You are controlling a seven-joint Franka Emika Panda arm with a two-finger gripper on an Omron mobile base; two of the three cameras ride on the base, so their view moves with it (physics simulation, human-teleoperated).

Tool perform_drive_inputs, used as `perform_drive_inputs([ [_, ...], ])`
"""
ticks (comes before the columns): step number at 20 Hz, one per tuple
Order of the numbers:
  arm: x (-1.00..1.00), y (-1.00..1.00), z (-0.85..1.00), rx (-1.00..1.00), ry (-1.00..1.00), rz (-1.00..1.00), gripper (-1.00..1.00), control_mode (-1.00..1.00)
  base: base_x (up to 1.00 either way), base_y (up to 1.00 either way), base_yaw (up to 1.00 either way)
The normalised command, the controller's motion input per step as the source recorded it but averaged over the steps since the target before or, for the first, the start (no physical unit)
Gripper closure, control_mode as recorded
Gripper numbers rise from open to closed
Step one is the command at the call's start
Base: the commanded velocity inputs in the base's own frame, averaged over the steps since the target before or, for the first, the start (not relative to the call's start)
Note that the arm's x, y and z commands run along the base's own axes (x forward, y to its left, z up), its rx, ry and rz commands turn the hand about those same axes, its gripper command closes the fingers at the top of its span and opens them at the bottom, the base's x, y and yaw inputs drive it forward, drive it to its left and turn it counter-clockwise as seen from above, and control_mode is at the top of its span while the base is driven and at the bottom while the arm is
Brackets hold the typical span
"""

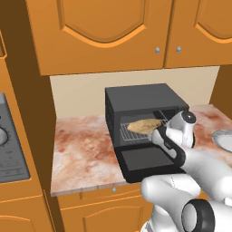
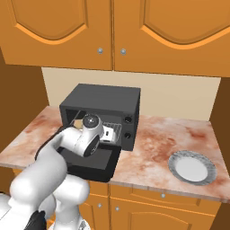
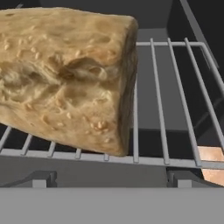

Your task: Pull the toaster oven rack outwards. Pick up the baguette from the plate and place it on the toaster oven rack. Close the toaster oven door fully and set the temperature to the lowest setting.

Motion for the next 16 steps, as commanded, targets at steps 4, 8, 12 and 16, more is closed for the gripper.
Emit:
perform_drive_inputs([
  [4,0.21,0.00,0.00,0.00,0.00,-0.03,-1.00,-1.00,0.00,0.00,0.00],
  [8,0.23,0.00,0.00,0.00,0.00,-0.03,-1.00,-1.00,0.00,0.00,0.00],
  [12,0.20,0.00,0.00,0.00,-0.04,-0.03,-1.00,-1.00,0.00,0.00,0.00],
  [16,0.28,0.02,0.00,0.00,-0.08,-0.04,-1.00,-1.00,0.00,0.00,0.00],
])
